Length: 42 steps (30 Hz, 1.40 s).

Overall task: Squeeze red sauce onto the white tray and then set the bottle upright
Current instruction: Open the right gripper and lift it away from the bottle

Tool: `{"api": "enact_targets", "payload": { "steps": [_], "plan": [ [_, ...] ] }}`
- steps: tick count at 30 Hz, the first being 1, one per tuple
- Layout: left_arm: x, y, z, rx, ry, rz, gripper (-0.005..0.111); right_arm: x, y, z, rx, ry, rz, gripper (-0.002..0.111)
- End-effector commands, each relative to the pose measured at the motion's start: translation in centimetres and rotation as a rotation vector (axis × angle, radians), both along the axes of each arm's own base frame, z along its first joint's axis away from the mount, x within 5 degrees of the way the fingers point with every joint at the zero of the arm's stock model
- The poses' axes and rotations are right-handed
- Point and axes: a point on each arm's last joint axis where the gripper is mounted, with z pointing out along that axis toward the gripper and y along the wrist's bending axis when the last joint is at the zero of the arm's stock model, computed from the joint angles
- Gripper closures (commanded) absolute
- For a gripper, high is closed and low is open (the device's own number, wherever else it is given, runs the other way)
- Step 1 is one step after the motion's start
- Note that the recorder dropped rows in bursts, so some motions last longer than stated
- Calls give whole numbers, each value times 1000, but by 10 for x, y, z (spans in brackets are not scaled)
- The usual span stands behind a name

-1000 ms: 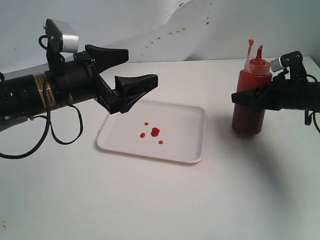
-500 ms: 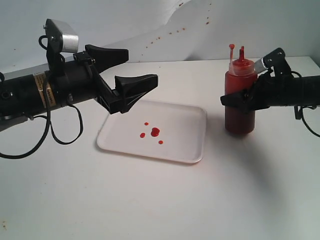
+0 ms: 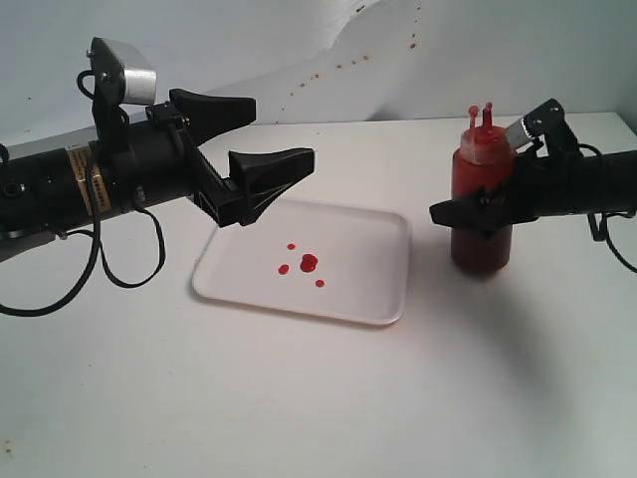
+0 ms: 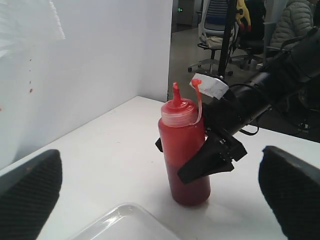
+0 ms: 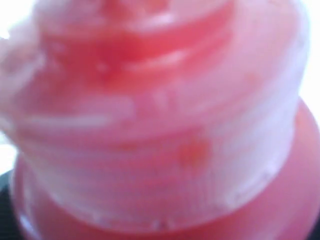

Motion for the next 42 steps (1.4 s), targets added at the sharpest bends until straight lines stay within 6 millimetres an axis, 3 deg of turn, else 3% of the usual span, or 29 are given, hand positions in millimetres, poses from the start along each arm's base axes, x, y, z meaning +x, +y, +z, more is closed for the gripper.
{"api": "enact_targets", "payload": {
  "steps": [1, 16, 22, 28, 31, 33, 35, 39, 42],
  "plan": [
    [1, 0, 4, -4, -9, 7, 4, -5, 8, 21, 125, -10, 73, 3],
    [1, 0, 4, -4, -9, 7, 4, -28, 10, 108, 116, -125, 76, 3],
    [1, 0, 4, -4, -9, 7, 4, -43, 12, 158, 165, -262, 41, 3],
    [1, 0, 4, -6, -10, 5, 4, -61, 12, 217, 332, -433, -64, 3],
    [1, 0, 4, -6, -10, 5, 4, -70, 8, 235, 289, -489, -132, 5],
    [1, 0, 4, -9, -5, 6, 4, -75, 5, 245, 261, -524, -182, 15],
    [0, 0, 5, -15, -9, -1, 4, -83, 3, 253, 197, -560, -203, 36],
    [-2, 0, 13, -25, -43, -10, 4, -111, 4, 267, 27, -582, -146, 104],
    [-7, 2, 27, -29, -82, -3, 4, -125, 5, 273, 53, -525, -173, 108]
  ]
}}
